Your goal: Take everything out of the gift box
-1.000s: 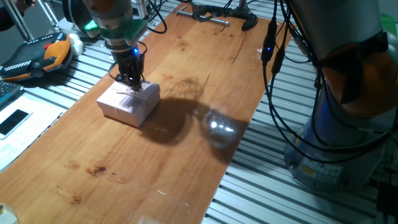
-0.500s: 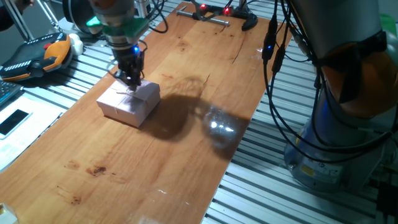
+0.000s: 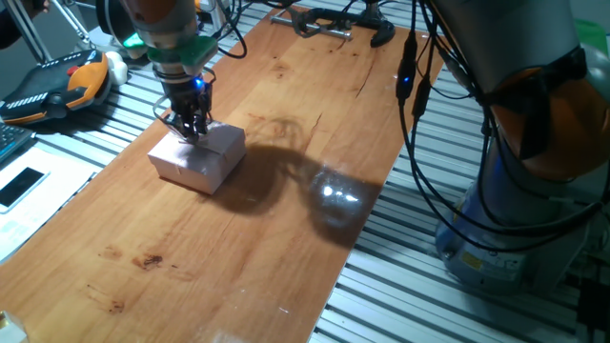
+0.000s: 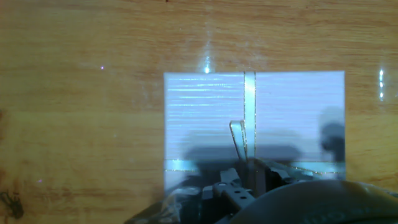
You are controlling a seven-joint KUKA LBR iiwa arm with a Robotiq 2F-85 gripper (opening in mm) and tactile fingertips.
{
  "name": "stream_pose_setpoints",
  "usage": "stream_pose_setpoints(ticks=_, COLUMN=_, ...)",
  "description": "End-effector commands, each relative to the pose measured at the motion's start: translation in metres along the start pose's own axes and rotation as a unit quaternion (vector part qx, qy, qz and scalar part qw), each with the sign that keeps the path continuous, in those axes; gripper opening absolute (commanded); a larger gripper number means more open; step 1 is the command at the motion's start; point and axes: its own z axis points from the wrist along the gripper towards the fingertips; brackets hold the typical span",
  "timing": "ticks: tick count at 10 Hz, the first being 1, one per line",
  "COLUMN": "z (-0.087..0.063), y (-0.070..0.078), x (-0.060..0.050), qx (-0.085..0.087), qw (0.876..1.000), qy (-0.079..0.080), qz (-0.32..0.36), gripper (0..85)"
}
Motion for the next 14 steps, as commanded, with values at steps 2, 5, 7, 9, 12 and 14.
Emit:
stream_pose_setpoints(ticks=2, z=0.001, y=0.000, x=-0.001, qx=0.002, qw=1.000, qy=0.000, qz=0.001, gripper=31.7)
stream_pose_setpoints(ticks=5, z=0.005, y=-0.001, x=-0.003, qx=0.003, qw=1.000, qy=0.002, qz=0.004, gripper=33.7)
stream_pose_setpoints(ticks=7, z=0.009, y=-0.001, x=-0.005, qx=0.005, qw=1.000, qy=0.001, qz=0.005, gripper=35.0)
stream_pose_setpoints(ticks=9, z=0.012, y=-0.002, x=-0.005, qx=0.002, qw=1.000, qy=0.001, qz=0.006, gripper=35.3)
stream_pose_setpoints(ticks=12, z=0.014, y=-0.001, x=-0.005, qx=0.002, qw=1.000, qy=0.000, qz=0.008, gripper=35.0)
stream_pose_setpoints(ticks=14, z=0.018, y=-0.001, x=-0.005, qx=0.000, qw=1.000, qy=-0.002, qz=0.008, gripper=34.7)
